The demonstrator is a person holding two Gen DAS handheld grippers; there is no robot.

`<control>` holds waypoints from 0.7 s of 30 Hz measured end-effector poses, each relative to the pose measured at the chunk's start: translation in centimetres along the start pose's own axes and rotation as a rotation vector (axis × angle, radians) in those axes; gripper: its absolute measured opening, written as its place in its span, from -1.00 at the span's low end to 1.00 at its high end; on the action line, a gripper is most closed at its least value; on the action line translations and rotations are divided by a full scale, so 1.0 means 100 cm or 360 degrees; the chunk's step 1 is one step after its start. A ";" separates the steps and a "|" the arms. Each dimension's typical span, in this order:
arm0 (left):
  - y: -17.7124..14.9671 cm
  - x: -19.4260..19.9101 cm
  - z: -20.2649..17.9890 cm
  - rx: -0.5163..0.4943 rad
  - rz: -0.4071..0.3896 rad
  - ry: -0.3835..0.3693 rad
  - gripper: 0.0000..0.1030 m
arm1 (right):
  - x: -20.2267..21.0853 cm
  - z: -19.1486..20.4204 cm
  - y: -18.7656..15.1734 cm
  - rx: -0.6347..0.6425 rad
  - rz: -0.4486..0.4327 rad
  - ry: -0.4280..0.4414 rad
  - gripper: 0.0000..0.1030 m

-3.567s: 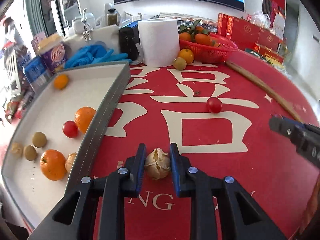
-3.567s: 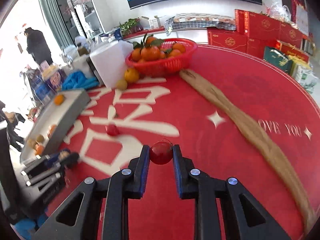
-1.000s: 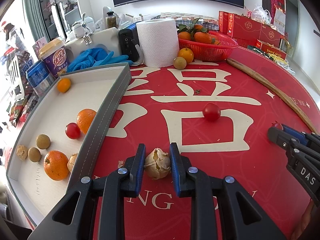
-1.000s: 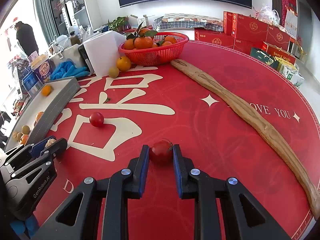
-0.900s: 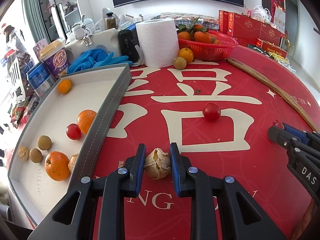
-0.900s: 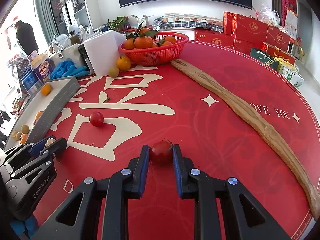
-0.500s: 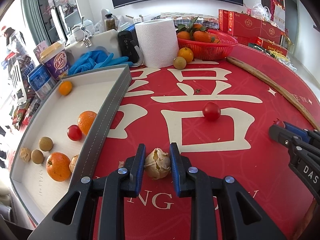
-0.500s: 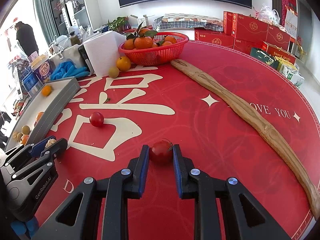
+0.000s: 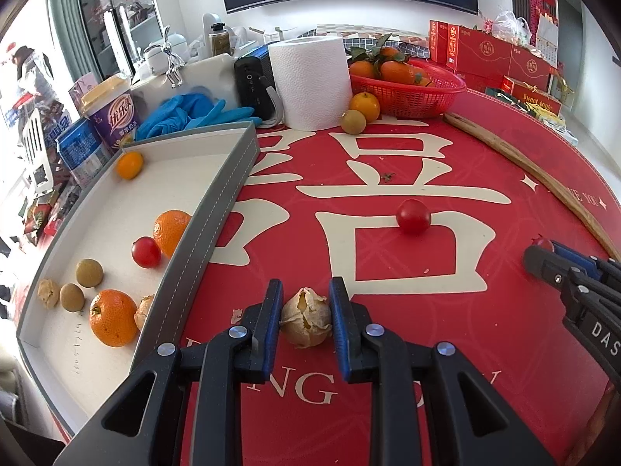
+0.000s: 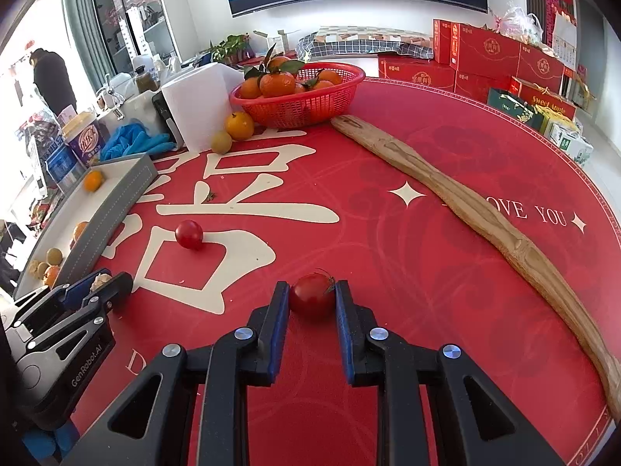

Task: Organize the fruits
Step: 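Carry the husked fruit and cherry tomato into the white tray and release both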

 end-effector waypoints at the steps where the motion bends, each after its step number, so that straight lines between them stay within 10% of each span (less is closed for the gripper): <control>1: 0.000 0.000 0.000 -0.0006 -0.0001 0.0004 -0.49 | 0.000 0.000 0.000 -0.0002 0.0000 0.0002 -0.54; 21: 0.035 0.032 0.069 0.0161 -0.0042 0.0063 -0.50 | 0.012 0.028 0.024 -0.0033 0.0041 0.0195 -0.54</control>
Point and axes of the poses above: each gripper's, at about its wrist camera, not at the fingertips, and x roughly against the way its jaws point, z to its left, y to its top, the point moved 9 cm from there along -x, roughly the way its jaws point, and after that the axes turned 15 degrees about -z, right-handed, at the moved point
